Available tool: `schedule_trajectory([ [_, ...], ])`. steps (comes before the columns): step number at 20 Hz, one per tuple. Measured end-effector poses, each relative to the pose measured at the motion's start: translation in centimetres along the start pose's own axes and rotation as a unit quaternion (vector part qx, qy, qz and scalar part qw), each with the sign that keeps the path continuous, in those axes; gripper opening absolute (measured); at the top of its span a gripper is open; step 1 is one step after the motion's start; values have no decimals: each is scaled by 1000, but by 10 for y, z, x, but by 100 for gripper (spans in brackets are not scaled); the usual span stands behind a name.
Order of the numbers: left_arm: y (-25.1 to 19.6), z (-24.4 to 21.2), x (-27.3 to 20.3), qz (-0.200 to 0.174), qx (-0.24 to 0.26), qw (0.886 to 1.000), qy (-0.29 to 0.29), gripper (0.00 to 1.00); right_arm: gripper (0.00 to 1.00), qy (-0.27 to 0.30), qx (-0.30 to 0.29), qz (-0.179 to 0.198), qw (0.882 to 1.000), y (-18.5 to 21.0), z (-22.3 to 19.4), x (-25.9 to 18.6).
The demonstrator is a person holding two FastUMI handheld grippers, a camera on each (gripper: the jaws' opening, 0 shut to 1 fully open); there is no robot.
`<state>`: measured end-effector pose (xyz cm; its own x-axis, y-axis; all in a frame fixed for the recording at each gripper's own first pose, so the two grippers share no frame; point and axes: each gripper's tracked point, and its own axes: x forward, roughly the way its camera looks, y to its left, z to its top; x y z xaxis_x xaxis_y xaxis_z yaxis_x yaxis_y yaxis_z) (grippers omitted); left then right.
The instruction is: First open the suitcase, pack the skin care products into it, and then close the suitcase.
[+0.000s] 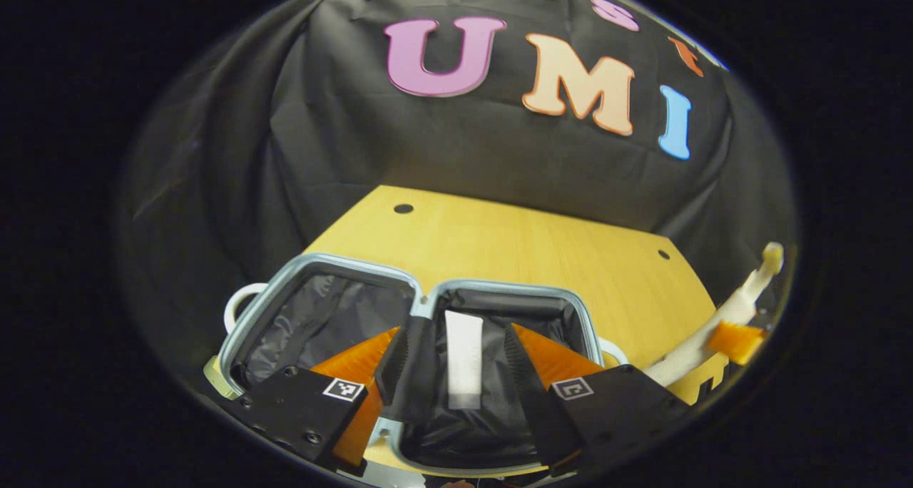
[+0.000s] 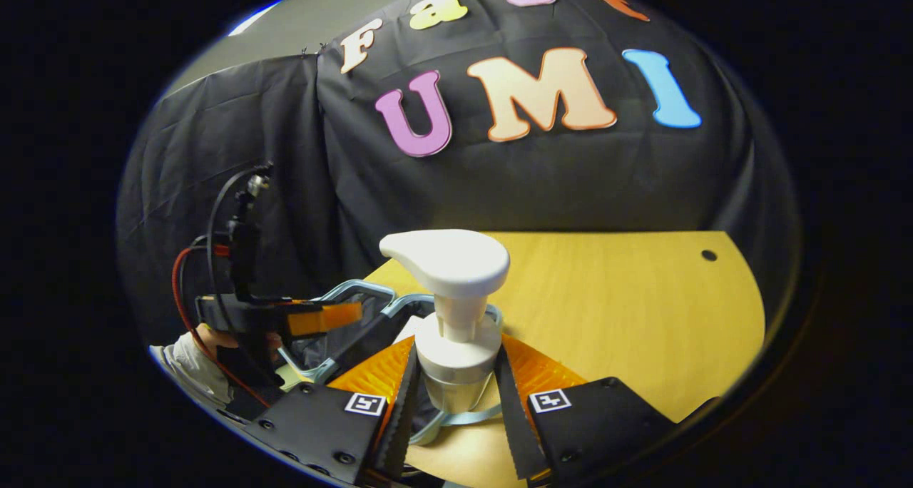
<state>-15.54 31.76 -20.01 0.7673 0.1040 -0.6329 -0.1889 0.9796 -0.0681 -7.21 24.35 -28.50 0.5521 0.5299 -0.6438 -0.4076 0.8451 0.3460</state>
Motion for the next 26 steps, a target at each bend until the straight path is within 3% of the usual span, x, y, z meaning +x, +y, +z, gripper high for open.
schedule_trajectory([
  [5, 68, 11, -26, 43, -22, 999, -16, 83, 58, 62, 37, 14, 997, 29, -44, 49],
  [11, 152, -7, -37, 91, -44, 995, 0, 84, 56, 119, 43, -10, 992, 44, -94, 88],
  [17, 224, -12, -29, 117, -53, 992, 18, 84, 58, 118, 66, -65, 989, 41, -99, 114],
  [19, 245, -12, -19, 121, -53, 991, 26, 84, 63, 109, 71, -83, 988, 41, -94, 118],
  [20, 256, -14, -15, 122, -55, 990, 31, 84, 59, 102, 74, -84, 989, 43, -90, 118],
  [21, 266, -16, -9, 124, -55, 990, 36, 84, 63, 94, 76, -87, 989, 44, -84, 118],
  [25, 302, -25, 18, 129, -57, 988, 69, 84, 96, 67, 75, -93, 991, 54, -63, 116],
  [26, 311, -28, 27, 126, -56, 987, 78, 84, 96, 60, 75, -95, 991, 57, -59, 115],
])
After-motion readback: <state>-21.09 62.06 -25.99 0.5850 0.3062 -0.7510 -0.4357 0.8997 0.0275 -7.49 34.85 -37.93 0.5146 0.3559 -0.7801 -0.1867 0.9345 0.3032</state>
